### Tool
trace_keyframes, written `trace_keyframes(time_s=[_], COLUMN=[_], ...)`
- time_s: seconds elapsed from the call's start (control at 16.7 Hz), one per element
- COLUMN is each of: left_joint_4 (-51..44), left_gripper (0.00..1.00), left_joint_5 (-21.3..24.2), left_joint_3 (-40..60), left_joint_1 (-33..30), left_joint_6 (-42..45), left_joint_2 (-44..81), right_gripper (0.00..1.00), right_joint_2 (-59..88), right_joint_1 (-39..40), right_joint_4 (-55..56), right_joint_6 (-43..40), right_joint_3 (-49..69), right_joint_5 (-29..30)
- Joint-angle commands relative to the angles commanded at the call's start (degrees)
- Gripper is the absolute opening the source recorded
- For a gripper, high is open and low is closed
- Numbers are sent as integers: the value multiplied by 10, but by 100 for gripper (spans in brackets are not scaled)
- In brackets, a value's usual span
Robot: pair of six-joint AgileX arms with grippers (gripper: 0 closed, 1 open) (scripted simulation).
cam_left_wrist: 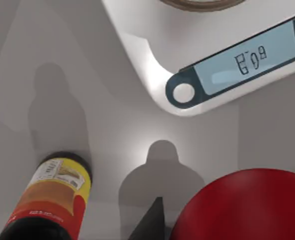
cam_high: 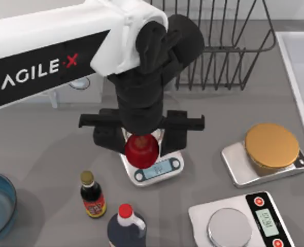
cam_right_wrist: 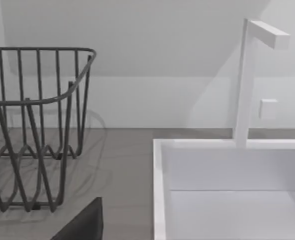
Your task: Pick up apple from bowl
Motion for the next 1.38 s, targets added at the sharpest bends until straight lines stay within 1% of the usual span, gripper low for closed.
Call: trace_keyframes(time_s=[0.18,0.36,0.54,0.78,1.38], left_joint_4=[67,110,120,120,120], left_gripper=[0,0,0,0,75], left_joint_5=[-1,5,9,9,9], left_joint_3=[-51,-93,-117,-117,-117], left_joint_1=[1,4,5,5,5], left_joint_6=[-3,-22,-35,-35,-35], left_joint_2=[12,24,27,27,27], right_gripper=[100,100,100,100,100], right_joint_2=[0,0,0,0,0], right_joint_1=[0,0,0,0,0], right_joint_4=[0,0,0,0,0], right_joint_6=[0,0,0,0,0], right_joint_3=[0,0,0,0,0], right_joint_5=[0,0,0,0,0])
